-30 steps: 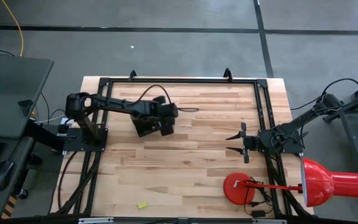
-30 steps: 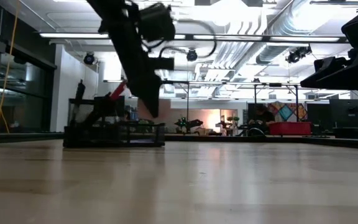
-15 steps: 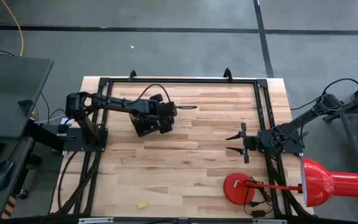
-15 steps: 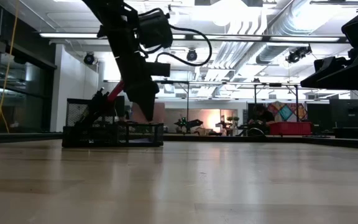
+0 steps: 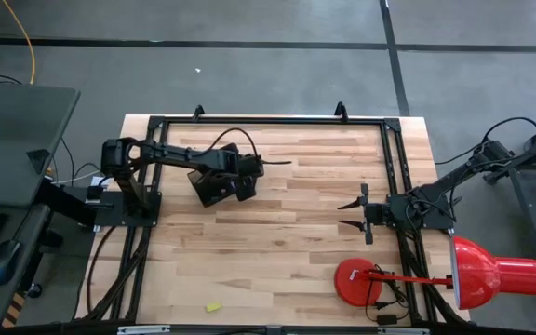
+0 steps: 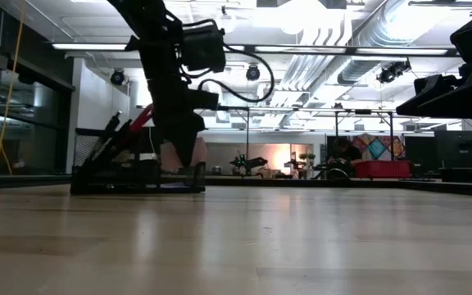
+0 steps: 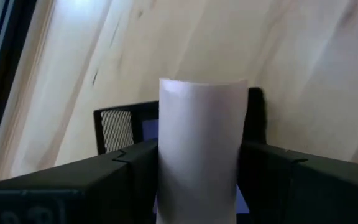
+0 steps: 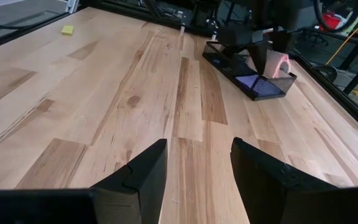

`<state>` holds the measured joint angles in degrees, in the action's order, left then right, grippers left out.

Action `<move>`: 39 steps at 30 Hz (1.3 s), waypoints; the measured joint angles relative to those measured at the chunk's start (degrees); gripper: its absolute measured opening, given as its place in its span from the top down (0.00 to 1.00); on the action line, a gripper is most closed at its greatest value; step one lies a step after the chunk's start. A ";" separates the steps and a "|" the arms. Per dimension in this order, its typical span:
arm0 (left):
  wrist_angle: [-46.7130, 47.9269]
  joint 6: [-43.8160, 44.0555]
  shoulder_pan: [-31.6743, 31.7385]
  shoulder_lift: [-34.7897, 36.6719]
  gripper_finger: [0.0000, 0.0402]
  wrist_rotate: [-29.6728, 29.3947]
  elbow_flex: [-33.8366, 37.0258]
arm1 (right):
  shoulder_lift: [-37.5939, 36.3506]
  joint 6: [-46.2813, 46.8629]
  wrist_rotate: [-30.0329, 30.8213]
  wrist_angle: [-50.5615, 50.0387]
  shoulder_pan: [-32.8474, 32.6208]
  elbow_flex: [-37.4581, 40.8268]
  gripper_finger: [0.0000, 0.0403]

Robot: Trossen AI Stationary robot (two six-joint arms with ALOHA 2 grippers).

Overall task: Pick and place office supplies into organizer
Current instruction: Put the pink sticky note into the desk organizer

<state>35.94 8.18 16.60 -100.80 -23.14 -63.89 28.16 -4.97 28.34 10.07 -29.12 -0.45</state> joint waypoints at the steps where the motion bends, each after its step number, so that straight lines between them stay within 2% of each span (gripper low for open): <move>1: 0.31 0.43 0.04 -0.01 0.56 0.00 0.02 | 0.00 0.00 0.00 -0.04 -0.02 0.01 0.58; 21: 2.22 6.24 0.70 -0.21 0.32 -0.09 -1.39 | -0.02 0.00 0.00 0.02 0.00 -0.01 0.58; 35: 12.56 10.82 0.66 -0.89 0.19 1.77 -2.91 | -0.02 0.00 0.00 0.02 -0.02 -0.01 0.58; 39: 11.86 10.92 0.66 -0.89 0.15 1.21 -2.96 | -0.02 0.00 0.00 0.01 -0.02 -0.01 0.58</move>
<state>47.80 19.10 17.26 -101.69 -21.93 -66.85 28.14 -4.97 28.34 10.07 -29.15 -0.46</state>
